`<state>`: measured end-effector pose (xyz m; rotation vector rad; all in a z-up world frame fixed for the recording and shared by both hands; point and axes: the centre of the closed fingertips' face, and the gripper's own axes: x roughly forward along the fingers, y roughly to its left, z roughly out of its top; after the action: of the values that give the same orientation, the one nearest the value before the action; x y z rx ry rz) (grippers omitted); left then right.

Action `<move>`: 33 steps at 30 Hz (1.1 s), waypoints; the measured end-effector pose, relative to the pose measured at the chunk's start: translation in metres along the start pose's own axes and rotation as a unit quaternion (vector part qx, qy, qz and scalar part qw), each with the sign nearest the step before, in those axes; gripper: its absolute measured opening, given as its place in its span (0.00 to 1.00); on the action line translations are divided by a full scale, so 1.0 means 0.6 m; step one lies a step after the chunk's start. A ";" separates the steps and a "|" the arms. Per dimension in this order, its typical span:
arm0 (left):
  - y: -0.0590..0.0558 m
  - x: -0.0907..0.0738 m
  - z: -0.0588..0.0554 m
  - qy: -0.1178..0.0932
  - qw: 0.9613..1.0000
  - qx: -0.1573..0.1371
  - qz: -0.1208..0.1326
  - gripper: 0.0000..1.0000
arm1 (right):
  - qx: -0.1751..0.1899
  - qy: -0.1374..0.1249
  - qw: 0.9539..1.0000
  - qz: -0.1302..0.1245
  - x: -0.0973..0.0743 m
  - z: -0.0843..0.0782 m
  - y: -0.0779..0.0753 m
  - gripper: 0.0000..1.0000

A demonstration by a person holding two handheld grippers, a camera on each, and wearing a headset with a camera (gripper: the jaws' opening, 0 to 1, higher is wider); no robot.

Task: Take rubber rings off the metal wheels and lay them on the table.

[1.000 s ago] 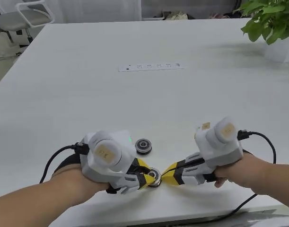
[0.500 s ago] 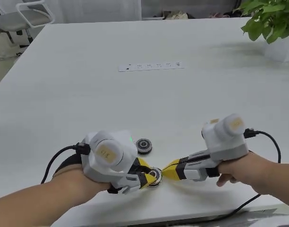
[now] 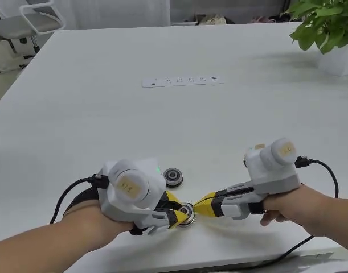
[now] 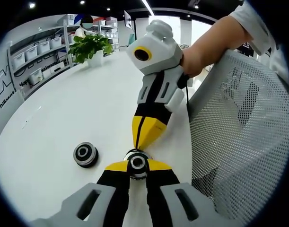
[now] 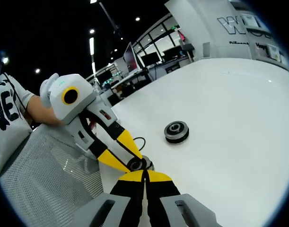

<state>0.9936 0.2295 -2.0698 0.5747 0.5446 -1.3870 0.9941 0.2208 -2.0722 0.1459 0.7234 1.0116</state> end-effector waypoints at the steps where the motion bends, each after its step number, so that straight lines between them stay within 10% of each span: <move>1: 0.000 0.000 0.000 0.000 1.000 0.000 0.000 0.08 | 0.000 0.000 1.000 0.000 0.000 0.000 0.000 0.00; 33: 0.000 0.000 0.001 -0.001 1.000 -0.002 0.003 0.08 | -0.051 0.010 0.998 0.020 0.015 0.004 0.023 0.00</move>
<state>0.9935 0.2292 -2.0694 0.5714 0.5440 -1.3810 0.9884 0.2359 -2.0686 0.0619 0.6881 1.0876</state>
